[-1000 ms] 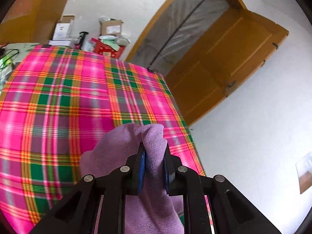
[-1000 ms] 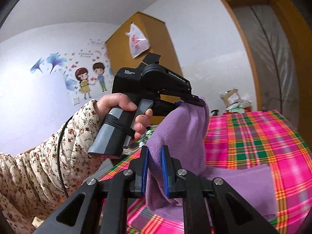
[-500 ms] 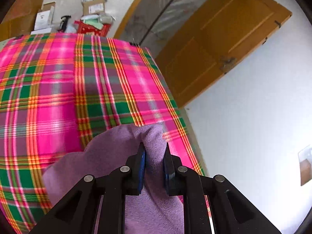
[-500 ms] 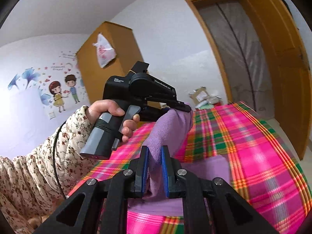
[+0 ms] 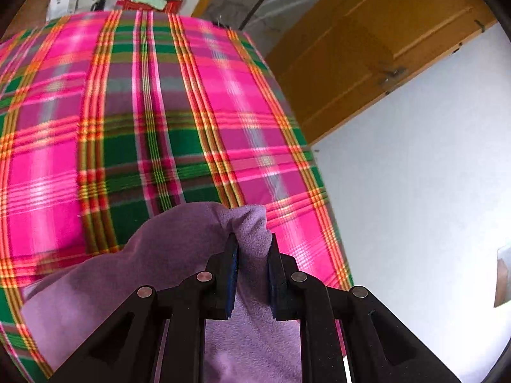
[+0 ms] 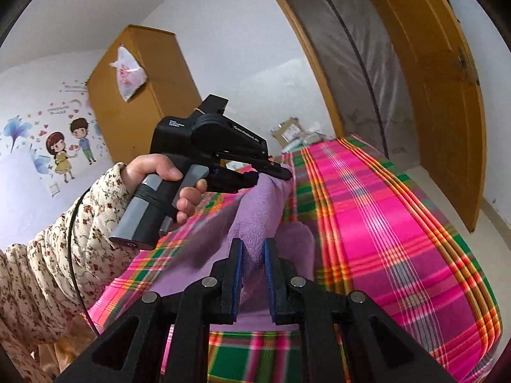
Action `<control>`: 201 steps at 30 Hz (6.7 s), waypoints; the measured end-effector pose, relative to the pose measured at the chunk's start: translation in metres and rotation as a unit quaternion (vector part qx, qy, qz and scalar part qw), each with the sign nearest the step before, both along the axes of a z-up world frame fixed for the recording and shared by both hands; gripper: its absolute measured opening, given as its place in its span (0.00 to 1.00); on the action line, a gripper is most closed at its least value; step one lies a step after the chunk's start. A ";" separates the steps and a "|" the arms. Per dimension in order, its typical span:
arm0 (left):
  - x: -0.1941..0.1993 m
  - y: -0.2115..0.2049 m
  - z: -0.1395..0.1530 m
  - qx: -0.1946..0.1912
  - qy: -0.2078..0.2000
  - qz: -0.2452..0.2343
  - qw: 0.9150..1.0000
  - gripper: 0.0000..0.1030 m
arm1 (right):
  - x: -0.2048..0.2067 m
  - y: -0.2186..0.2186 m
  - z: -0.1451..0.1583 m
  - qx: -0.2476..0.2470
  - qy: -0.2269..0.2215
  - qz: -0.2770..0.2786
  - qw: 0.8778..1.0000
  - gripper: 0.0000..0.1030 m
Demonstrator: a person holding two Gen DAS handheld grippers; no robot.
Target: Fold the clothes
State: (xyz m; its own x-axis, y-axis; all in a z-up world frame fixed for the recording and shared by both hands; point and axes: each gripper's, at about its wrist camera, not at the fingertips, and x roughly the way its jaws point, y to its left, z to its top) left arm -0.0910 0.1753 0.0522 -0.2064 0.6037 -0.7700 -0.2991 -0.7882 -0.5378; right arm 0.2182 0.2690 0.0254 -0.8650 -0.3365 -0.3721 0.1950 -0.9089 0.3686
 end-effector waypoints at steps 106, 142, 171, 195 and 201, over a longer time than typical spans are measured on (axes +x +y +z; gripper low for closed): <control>0.064 -0.146 -0.047 0.046 0.076 0.003 0.996 0.23 | -0.187 -0.038 -0.048 0.184 -0.183 0.108 0.960 0.20; 0.191 -0.135 -0.042 -0.051 0.125 -0.032 0.990 0.24 | -0.062 -0.032 -0.035 0.196 -0.164 0.108 0.961 0.20; 0.106 -0.172 -0.061 0.055 -0.044 0.033 0.997 0.49 | -0.144 0.031 -0.053 0.050 -0.265 0.124 0.955 0.51; 0.114 -0.156 -0.053 0.028 -0.020 0.028 0.999 0.57 | -0.171 0.012 -0.066 -0.007 -0.260 0.191 0.947 0.45; 0.117 -0.160 -0.052 -0.003 0.004 0.028 1.000 0.54 | -0.166 0.010 -0.067 0.006 -0.254 0.188 0.949 0.37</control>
State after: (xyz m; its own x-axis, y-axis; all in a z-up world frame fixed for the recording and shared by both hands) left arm 0.0258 0.0151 0.0004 -0.2449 0.5866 -0.7720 -0.2588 -0.8069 -0.5310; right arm 0.0524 0.2788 -0.0415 -0.3928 -0.5781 -0.7152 0.3056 -0.8156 0.4914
